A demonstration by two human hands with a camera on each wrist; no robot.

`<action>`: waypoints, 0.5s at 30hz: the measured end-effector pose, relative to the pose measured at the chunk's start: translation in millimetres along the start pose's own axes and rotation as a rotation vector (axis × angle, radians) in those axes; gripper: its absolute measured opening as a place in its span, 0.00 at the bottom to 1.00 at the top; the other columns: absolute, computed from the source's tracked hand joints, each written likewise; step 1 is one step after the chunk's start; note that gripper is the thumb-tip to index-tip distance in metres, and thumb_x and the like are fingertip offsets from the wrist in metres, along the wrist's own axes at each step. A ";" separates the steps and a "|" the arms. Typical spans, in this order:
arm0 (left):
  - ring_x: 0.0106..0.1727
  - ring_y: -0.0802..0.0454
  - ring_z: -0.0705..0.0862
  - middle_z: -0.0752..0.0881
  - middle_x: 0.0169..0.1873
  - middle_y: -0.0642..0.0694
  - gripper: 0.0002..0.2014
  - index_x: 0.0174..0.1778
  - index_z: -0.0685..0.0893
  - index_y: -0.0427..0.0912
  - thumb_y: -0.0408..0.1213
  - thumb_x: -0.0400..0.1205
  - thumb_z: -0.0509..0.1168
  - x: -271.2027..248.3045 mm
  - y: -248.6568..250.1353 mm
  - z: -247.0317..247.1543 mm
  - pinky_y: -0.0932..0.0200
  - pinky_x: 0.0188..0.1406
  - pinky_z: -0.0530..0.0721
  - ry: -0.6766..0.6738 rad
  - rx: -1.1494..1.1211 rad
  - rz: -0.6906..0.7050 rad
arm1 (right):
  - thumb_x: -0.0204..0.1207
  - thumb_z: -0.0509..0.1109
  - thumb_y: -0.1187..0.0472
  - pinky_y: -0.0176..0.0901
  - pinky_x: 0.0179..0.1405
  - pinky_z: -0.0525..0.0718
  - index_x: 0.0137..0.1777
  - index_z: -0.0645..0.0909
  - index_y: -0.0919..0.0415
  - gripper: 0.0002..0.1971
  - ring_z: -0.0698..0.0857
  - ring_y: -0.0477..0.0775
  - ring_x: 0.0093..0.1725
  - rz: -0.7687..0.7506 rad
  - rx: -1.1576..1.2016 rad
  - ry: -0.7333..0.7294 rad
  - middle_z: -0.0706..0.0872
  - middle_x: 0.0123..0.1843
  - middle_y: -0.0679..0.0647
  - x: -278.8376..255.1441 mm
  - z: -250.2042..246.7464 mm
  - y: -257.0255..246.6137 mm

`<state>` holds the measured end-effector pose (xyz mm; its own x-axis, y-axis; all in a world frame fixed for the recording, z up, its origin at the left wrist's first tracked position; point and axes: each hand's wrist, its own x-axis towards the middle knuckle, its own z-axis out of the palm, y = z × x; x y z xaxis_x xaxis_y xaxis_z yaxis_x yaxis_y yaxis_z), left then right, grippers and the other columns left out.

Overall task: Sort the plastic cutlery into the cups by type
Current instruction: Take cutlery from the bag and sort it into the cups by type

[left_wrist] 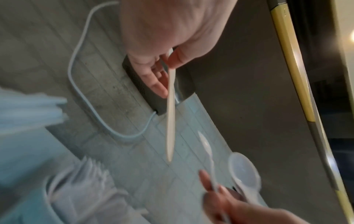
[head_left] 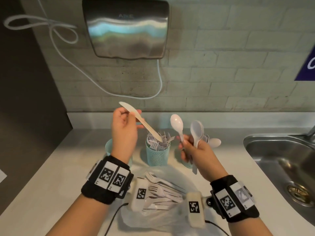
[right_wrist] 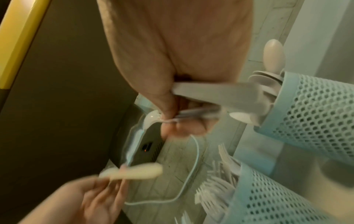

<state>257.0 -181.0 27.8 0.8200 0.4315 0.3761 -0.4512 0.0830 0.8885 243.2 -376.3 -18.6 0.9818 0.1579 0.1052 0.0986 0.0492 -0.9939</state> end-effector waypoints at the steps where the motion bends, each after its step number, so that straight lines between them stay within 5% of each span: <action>1: 0.40 0.57 0.86 0.87 0.44 0.45 0.09 0.47 0.72 0.46 0.26 0.85 0.56 6.0 2.2 -6.1 0.66 0.34 0.86 0.031 0.033 0.037 | 0.84 0.59 0.62 0.33 0.21 0.70 0.58 0.81 0.65 0.11 0.72 0.44 0.22 -0.017 0.015 0.033 0.76 0.31 0.51 3.0 -4.2 -4.1; 5: 0.45 0.55 0.86 0.86 0.42 0.46 0.12 0.46 0.70 0.50 0.26 0.83 0.58 29.3 1.8 -29.8 0.61 0.47 0.85 0.094 0.174 0.110 | 0.79 0.67 0.53 0.36 0.19 0.59 0.44 0.80 0.61 0.11 0.60 0.45 0.21 -0.075 0.072 0.146 0.62 0.24 0.48 24.4 -20.7 -29.4; 10: 0.50 0.48 0.84 0.85 0.43 0.45 0.08 0.54 0.70 0.43 0.27 0.84 0.58 48.4 -19.1 -49.1 0.51 0.56 0.81 0.096 0.395 0.076 | 0.75 0.69 0.43 0.43 0.34 0.72 0.21 0.69 0.52 0.24 0.70 0.50 0.24 -0.189 0.137 0.348 0.71 0.20 0.47 71.3 -31.6 -42.2; 15: 0.49 0.48 0.83 0.85 0.45 0.45 0.07 0.56 0.74 0.40 0.28 0.84 0.58 47.7 -42.6 -59.5 0.56 0.52 0.77 0.044 0.553 -0.024 | 0.80 0.65 0.49 0.44 0.40 0.77 0.31 0.80 0.54 0.17 0.82 0.51 0.36 -0.103 -0.057 0.373 0.80 0.30 0.51 107.3 -33.5 -19.4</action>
<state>294.4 -110.4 -7.7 0.8069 0.4731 0.3537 -0.1714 -0.3855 0.9066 352.1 -393.3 10.8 0.9568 -0.2153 0.1956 0.1980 -0.0107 -0.9801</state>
